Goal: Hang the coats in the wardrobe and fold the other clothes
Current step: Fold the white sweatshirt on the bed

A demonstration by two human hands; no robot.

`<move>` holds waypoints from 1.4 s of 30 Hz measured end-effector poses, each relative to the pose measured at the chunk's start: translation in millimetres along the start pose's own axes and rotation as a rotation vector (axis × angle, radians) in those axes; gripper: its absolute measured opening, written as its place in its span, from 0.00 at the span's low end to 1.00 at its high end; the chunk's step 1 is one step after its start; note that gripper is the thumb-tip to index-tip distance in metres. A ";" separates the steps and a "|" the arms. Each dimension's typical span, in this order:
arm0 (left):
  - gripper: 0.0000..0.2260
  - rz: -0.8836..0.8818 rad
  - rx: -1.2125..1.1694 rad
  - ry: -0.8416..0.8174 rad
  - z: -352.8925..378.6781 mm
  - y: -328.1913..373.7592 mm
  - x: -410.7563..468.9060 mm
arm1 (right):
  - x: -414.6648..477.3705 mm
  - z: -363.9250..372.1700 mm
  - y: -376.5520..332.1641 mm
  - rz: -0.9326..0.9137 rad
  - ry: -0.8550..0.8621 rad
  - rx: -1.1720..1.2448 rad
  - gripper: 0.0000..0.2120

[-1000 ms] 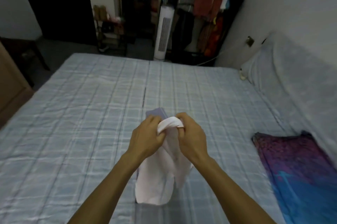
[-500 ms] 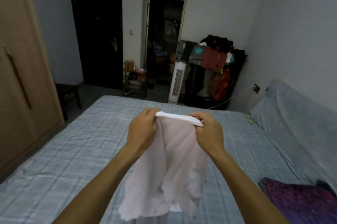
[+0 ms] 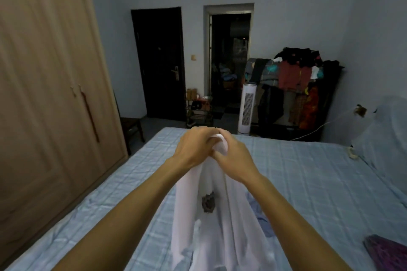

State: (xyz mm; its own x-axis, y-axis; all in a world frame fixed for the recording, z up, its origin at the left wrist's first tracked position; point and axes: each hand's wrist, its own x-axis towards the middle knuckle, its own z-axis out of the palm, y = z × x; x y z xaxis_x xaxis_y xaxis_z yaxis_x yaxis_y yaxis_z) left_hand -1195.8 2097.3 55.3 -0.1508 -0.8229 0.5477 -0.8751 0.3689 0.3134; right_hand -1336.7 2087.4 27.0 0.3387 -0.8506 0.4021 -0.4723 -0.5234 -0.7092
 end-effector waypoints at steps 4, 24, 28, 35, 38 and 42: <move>0.08 0.055 0.219 0.055 -20.1 -15.8 -3.1 | 12.7 -11.3 -5.9 -0.036 0.001 -0.046 0.08; 0.10 -0.085 -0.325 0.263 -13.6 -53.8 36.6 | 14.1 -29.5 10.8 0.166 0.209 -0.384 0.05; 0.11 0.012 -0.251 0.256 -9.8 -56.6 43.1 | 2.9 -37.1 19.0 0.236 0.194 -0.307 0.08; 0.11 0.123 -0.309 0.313 -8.6 -29.7 54.8 | -3.8 -3.7 35.6 0.421 0.083 -0.356 0.07; 0.10 0.084 -0.330 0.341 -11.4 -38.2 52.0 | -10.6 20.5 52.2 0.517 0.019 -0.315 0.07; 0.10 -0.052 -0.274 0.351 -24.2 -69.1 42.3 | -14.1 21.9 58.5 0.507 0.096 -0.329 0.14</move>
State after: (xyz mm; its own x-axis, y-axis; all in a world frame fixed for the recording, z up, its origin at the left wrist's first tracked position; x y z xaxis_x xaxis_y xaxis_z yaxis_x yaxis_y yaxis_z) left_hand -1130.6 2047.4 75.6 0.0966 -0.6643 0.7412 -0.7158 0.4711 0.5155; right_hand -1351.3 2069.9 -32.9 -0.0621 -0.9905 0.1225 -0.7870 -0.0268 -0.6164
